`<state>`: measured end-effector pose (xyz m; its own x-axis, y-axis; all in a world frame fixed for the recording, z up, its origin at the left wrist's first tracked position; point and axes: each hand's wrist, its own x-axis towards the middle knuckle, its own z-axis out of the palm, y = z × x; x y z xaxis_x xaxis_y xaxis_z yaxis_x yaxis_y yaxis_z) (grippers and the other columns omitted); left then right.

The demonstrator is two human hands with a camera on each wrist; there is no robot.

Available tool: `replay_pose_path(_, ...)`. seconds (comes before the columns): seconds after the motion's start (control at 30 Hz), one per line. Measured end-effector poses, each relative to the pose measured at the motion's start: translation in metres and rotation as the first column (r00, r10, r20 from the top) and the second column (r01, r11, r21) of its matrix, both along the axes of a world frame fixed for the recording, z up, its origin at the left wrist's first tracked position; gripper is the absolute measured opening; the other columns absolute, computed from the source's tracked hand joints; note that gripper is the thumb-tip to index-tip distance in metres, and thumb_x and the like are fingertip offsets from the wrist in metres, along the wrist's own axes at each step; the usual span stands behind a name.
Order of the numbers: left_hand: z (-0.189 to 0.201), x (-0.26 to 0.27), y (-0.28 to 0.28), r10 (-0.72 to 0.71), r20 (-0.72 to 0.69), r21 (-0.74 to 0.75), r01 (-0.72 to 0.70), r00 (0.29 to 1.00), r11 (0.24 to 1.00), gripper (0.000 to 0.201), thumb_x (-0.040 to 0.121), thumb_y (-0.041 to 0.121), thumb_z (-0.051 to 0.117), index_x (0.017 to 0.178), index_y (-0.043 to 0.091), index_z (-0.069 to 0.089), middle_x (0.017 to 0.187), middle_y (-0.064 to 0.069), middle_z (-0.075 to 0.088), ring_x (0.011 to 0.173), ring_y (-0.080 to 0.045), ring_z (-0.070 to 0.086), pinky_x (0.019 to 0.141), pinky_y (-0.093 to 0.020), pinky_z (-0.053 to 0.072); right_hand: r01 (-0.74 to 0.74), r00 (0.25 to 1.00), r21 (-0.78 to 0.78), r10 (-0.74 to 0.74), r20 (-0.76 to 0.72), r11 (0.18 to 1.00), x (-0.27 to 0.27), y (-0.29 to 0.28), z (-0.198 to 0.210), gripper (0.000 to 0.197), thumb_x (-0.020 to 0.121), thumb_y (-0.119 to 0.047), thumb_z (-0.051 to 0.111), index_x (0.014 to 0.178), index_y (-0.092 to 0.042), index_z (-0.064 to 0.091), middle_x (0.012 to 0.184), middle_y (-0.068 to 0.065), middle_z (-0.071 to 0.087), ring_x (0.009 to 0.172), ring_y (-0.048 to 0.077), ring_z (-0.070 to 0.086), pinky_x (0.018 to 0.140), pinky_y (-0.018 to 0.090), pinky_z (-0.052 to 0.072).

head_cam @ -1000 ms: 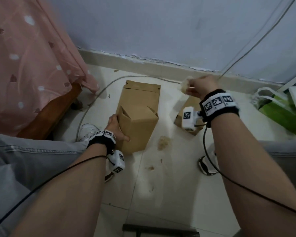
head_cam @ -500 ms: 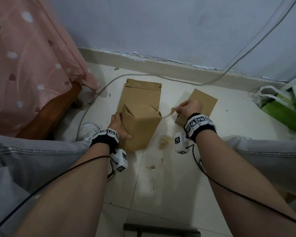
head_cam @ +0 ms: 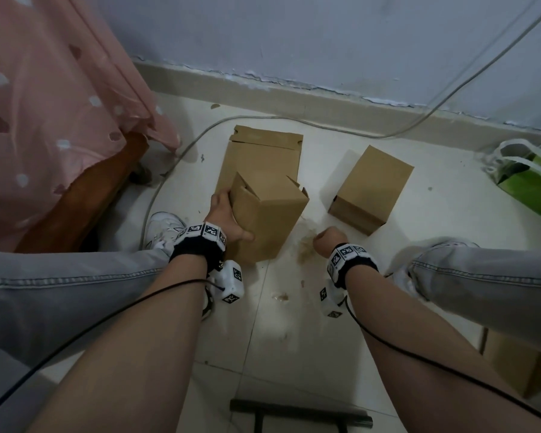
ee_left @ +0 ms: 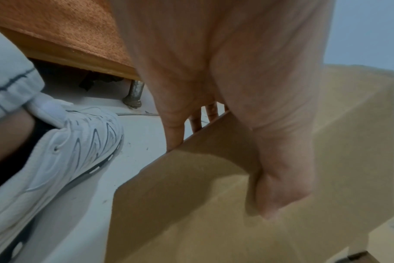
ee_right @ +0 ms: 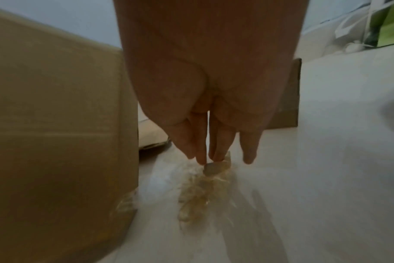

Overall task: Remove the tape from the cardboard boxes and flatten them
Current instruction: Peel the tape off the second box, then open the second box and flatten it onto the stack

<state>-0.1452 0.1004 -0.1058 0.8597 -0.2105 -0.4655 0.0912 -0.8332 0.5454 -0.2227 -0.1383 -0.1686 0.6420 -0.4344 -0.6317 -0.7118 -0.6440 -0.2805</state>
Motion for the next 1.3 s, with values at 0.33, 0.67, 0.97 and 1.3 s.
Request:
replay_pose_path(0.33,-0.006,0.001,0.002,0.028,-0.023,-0.027,-0.028,0.999,0.999,0.126,0.059,0.023,0.092,0.151,0.017,0.007,0.149,-0.011,0.023,0.136,-0.032,0.034,0.109,-0.045,0.039,-0.248,0.958,-0.106,0.228,-0.173,0.963,0.008,0.01,-0.026,0.047,0.092,-0.015,0.05,0.139,-0.008,0.046,0.144,0.02,0.038,0.123,0.037,0.05,0.102,0.046,0.045)
replay_pose_path(0.67,-0.012,-0.014,0.014,0.077,-0.043,-0.054,-0.08,0.996,0.995,0.129,0.055,0.022,0.093,0.15,0.017,0.007,0.144,-0.01,0.028,0.134,-0.03,0.033,0.109,-0.048,0.039,0.038,0.999,-0.006,-0.038,-0.002,0.999,0.004,-0.007,-0.008,0.015,0.087,-0.017,0.067,0.091,-0.004,0.06,0.092,0.014,0.06,0.095,0.032,0.065,0.076,0.033,0.052)
replay_pose_path(0.97,-0.008,-0.021,0.017,0.071,-0.105,-0.102,-0.082,0.992,0.991,0.13,0.058,0.009,0.09,0.152,0.018,0.001,0.145,-0.014,0.033,0.133,-0.034,0.039,0.109,-0.046,0.039,0.362,0.853,0.475,-0.491,0.178,0.802,0.02,-0.004,0.041,0.026,0.094,-0.029,0.056,0.089,-0.003,0.06,0.096,0.018,0.066,0.08,0.035,0.069,0.072,0.042,0.06)
replay_pose_path(1.3,-0.005,-0.042,0.039,-0.023,-0.294,-0.166,-0.027,0.955,0.986,0.148,0.049,0.023,0.093,0.154,0.037,-0.011,0.141,-0.008,0.045,0.119,-0.034,0.054,0.096,-0.052,0.051,0.045,0.962,0.641,-0.205,0.178,0.767,0.03,0.022,0.097,0.033,0.098,-0.026,0.055,0.131,-0.027,0.061,0.121,0.005,0.065,0.105,0.024,0.064,0.092,0.038,0.055)
